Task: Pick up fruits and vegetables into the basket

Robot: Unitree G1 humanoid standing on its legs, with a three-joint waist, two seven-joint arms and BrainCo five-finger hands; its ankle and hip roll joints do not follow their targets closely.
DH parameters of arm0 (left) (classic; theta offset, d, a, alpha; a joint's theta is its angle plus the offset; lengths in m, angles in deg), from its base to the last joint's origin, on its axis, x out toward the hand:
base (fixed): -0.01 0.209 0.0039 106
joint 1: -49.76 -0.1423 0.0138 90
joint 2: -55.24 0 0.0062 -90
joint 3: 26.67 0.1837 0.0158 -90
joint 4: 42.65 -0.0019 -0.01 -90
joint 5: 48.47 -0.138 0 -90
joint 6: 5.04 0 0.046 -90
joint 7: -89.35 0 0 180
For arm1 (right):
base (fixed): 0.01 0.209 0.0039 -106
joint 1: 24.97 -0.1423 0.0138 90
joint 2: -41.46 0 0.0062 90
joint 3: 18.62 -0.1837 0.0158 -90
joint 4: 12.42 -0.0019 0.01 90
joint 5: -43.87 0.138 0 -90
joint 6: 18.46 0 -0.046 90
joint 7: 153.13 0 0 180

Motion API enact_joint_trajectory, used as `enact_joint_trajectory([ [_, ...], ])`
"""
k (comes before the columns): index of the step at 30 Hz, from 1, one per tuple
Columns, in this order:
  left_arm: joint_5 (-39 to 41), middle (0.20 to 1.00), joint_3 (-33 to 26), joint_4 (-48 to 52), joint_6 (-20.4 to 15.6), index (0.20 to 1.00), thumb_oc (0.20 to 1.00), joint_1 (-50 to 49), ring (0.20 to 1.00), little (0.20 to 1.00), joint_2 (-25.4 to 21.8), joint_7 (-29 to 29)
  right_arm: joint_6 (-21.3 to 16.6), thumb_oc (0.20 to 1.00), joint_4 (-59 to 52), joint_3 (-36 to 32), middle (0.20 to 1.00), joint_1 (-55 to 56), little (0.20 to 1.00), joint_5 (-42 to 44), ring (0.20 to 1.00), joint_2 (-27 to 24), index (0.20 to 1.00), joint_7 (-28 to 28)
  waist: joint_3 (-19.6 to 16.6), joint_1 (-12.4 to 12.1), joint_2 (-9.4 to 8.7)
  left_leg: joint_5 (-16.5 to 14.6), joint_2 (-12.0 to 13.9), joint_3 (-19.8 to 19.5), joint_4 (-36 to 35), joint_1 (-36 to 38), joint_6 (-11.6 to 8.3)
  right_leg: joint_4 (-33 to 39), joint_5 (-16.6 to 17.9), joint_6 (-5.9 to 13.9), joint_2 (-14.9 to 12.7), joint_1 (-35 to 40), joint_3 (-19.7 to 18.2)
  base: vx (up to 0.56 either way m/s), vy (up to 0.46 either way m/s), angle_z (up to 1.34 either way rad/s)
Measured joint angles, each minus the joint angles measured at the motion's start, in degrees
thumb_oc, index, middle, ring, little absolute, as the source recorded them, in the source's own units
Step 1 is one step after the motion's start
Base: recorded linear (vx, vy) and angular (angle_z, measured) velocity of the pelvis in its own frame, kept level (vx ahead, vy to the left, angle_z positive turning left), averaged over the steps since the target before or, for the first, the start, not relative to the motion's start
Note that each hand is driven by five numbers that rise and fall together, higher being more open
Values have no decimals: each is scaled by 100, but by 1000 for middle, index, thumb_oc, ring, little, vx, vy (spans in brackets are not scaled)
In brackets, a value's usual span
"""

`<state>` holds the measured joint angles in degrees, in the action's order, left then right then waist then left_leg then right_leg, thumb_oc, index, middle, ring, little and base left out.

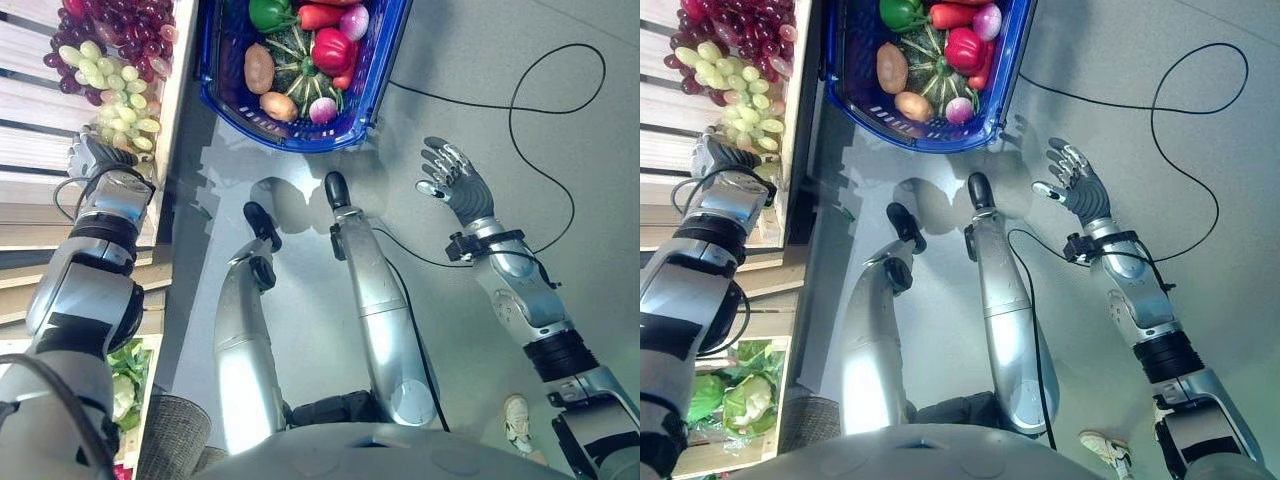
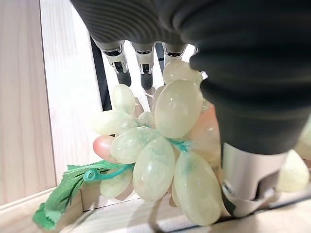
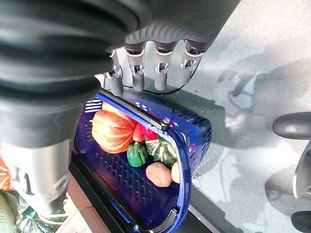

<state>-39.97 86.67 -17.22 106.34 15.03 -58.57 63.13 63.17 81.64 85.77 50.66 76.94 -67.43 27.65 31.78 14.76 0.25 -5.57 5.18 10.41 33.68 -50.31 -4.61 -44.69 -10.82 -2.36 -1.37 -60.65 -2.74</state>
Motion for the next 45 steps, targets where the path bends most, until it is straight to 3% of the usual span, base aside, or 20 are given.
enact_joint_trajectory([
  [1, -27, 548, 3, -15, 16, 548, 548, 8, 548, 548, -6, 43, 0, 1000, 0, 0, 1000, 0, 1000, 0, 1000, 0, 1000, -3, 0, 1, 0, 0, 1, -2, -2, 2, 0, 0, 0, 0, 2, 0, 1, 0, 0, 0],
  [2, -73, 460, 7, -39, 27, 460, 460, 28, 460, 460, -27, 68, 0, 1000, 0, 0, 1000, -2, 1000, 0, 1000, 0, 1000, -4, 0, 3, 0, 0, 2, -2, -2, 3, 0, 0, 0, 0, 4, 0, 2, 0, 0, 0],
  [3, -88, 200, 8, -48, -3, 200, 200, 46, 200, 200, -91, 252, 3, 1000, -1, 0, 1000, -9, 1000, 0, 1000, -1, 1000, -8, 0, 20, 0, 0, 4, -6, -1, -7, -1, 1, 0, 0, 4, -8, 7, 0, 0, 0],
  [9, -171, 200, 117, -165, -66, 200, 200, 177, 200, 200, -261, 824, 62, 1000, -2, -10, 1000, -18, 1000, 1, 1000, -33, 1000, -13, 0, 62, 1, -33, -16, 26, 4, -51, -7, 69, 60, -93, -12, -21, -11, -3, 1, -2],
  [22, -190, 200, 189, -183, -184, 200, 200, 94, 200, 200, -271, 936, 62, 1000, -4, -12, 1000, -20, 1000, 0, 1000, -34, 1000, -103, 0, 46, 1, -52, -28, 37, 18, -36, 14, 71, 61, -93, -29, -5, -10, 0, 0, 0],
  [28, -140, 200, 172, -147, -459, 200, 200, 6, 200, 200, -287, 1159, 61, 1000, -5, -12, 1000, -17, 1000, -10, 1000, -34, 1000, -126, 0, 30, 1, -51, -35, 35, 9, 43, 15, 88, 62, -94, -43, 89, -1, -8, 19, 0],
  [37, 868, 200, -341, 588, -1018, 200, 200, -784, 200, 200, -393, 1840, 63, 1000, -300, -101, 1000, 59, 1000, -855, 1000, -42, 1000, -92, -7, -84, 13, 26, -146, 74, -207, 373, 69, 159, 43, -63, -180, 355, 37, -17, 56, 4],
  [42, 1424, 200, -719, 1237, -1380, 200, 200, -1386, 200, 200, -364, 2270, 69, 1000, -443, -332, 1000, 175, 1000, -1151, 1000, -95, 1000, -96, -5, -278, 25, 61, -215, 45, -278, 492, 89, 165, 43, -64, -245, 473, 61, -10, 55, 7],
  [45, 1691, 200, -906, 1670, -1495, 200, 200, -1680, 200, 200, -251, 2562, 71, 1000, -460, -454, 1000, 315, 1000, -1247, 1000, -135, 1000, -97, 16, -369, 128, 95, -268, 6, -363, 630, 119, 229, 40, -59, -329, 648, 148, -14, 53, 11],
])
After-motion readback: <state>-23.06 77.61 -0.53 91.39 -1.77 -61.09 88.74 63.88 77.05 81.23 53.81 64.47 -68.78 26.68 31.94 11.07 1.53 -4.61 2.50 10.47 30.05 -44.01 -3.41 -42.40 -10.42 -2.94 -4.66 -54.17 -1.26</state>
